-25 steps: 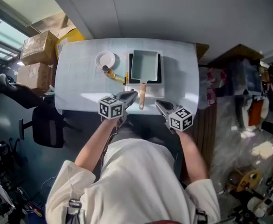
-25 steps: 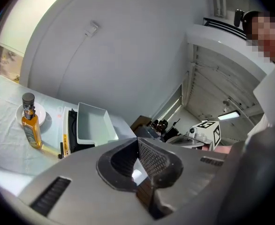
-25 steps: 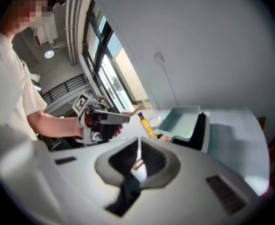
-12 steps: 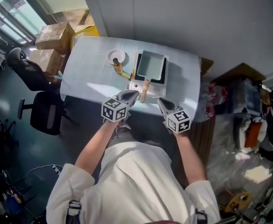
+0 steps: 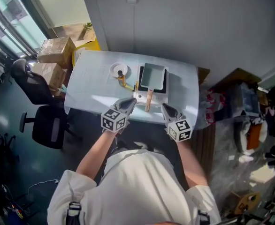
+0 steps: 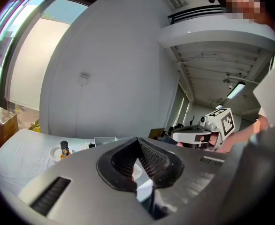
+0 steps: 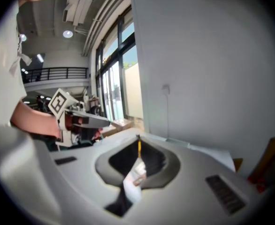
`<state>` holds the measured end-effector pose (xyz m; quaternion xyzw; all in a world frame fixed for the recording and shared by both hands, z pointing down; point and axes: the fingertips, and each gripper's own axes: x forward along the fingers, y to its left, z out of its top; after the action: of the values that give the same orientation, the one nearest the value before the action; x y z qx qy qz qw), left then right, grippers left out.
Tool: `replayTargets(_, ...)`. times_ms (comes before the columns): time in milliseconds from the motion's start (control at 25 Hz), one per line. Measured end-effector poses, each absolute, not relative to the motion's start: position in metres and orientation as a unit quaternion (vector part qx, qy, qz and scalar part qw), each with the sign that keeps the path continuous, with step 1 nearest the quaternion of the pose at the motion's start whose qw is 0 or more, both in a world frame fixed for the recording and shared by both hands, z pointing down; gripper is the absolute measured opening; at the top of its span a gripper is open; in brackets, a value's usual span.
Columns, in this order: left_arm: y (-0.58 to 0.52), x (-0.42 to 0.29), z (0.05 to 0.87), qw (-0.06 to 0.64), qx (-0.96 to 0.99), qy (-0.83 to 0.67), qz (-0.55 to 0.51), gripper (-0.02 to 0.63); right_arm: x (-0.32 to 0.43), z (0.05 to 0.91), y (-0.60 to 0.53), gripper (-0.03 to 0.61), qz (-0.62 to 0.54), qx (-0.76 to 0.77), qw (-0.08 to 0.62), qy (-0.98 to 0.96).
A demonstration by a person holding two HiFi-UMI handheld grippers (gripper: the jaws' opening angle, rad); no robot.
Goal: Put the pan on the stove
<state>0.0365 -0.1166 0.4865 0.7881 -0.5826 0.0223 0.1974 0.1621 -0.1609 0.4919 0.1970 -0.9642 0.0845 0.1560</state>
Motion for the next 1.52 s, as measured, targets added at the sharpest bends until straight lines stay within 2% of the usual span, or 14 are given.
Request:
replayTargets(320, -0.113, 0.022, 0.461, 0.155, 0.801, -0.578, 0.028, 0.025, 0.161, 0.462, -0.149, 0.035, 0.065, 0.236, 0.126, -0.961)
replayTargets(1520, -0.114, 0.012, 0.448, 0.150, 0.810, -0.566, 0.016, 0.025, 0.145, 0.444, -0.145, 0.031, 0.050, 0.259, 0.106, -0.959)
